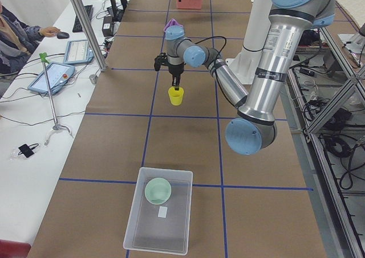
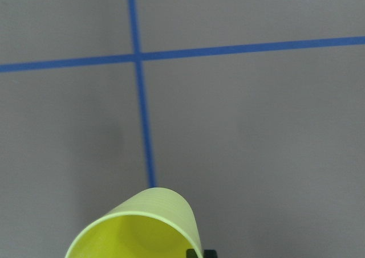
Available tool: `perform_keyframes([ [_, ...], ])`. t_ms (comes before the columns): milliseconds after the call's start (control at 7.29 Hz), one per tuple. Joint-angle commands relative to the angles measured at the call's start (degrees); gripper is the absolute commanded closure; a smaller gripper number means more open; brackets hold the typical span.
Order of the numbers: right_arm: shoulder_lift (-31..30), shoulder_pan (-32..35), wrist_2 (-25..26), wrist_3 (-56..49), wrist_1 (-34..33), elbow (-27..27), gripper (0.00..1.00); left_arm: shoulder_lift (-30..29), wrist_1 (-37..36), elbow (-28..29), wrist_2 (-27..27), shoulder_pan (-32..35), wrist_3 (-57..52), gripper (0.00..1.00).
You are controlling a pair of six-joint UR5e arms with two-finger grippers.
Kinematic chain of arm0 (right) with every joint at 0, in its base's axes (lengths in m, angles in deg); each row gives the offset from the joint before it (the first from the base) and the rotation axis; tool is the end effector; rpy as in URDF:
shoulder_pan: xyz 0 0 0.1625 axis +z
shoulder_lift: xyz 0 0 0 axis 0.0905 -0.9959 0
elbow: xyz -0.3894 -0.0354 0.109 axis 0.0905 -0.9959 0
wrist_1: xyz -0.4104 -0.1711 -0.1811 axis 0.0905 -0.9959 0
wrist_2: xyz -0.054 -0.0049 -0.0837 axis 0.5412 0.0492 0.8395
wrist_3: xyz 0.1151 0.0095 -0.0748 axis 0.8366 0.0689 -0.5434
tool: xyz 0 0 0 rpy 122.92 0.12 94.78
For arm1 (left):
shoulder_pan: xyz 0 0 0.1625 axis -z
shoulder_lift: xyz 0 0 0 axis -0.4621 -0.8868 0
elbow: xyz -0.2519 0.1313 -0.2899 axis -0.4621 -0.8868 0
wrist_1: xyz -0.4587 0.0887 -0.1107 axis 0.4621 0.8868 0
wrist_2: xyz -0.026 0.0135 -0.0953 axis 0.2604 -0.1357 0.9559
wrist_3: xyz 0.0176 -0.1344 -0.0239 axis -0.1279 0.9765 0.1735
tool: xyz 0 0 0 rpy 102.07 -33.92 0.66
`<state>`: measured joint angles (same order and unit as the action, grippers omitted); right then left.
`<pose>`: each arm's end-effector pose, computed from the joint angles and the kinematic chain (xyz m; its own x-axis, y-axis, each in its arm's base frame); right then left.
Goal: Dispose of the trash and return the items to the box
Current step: 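Carry the yellow cup toward the clear bin while the right gripper reaches the cloth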
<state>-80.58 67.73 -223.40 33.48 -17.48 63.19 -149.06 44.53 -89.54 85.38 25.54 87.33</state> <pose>-0.1238 -0.5324 0.5743 0.6609 0.1049 0.7431 -0.1129 0.9928 -0.0397 0.2921 -0.4904 0.2838 0.7327 0.1286 -0.6683 -0.0761 0.9913 0.1074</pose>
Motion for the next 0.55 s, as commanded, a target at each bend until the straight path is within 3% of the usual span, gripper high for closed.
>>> perform_keyframes([
  [0,0.26,-8.37,2.04,12.68,7.22,0.07,0.00,5.81,-0.69,-0.49,0.14,8.43,-14.49,1.00],
  [412,5.35,-14.01,3.98,20.00,8.83,-0.46,0.00,7.76,-0.78,1.62,-0.12,13.82,-23.07,1.00],
])
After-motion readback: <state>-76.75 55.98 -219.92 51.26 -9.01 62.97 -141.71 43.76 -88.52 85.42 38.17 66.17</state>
